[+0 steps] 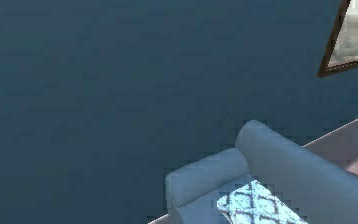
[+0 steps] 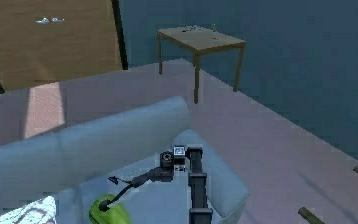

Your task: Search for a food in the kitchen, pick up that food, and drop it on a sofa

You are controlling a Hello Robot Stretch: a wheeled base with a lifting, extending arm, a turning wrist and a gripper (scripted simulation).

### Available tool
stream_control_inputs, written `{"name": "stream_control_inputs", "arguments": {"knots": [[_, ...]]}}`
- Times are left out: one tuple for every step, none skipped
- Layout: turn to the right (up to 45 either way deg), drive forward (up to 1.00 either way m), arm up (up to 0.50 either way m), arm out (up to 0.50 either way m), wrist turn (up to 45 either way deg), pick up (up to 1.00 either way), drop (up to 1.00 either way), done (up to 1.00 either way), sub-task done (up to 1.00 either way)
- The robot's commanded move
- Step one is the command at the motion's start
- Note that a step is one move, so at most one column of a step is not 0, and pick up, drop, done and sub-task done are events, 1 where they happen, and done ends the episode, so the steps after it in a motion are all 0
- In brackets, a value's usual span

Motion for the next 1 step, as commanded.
{"name": "stream_control_inputs", "arguments": {"knots": [[0.0,0.0,0.0,0.0,0.0,0.0,0.0,1.0,0.0]]}}
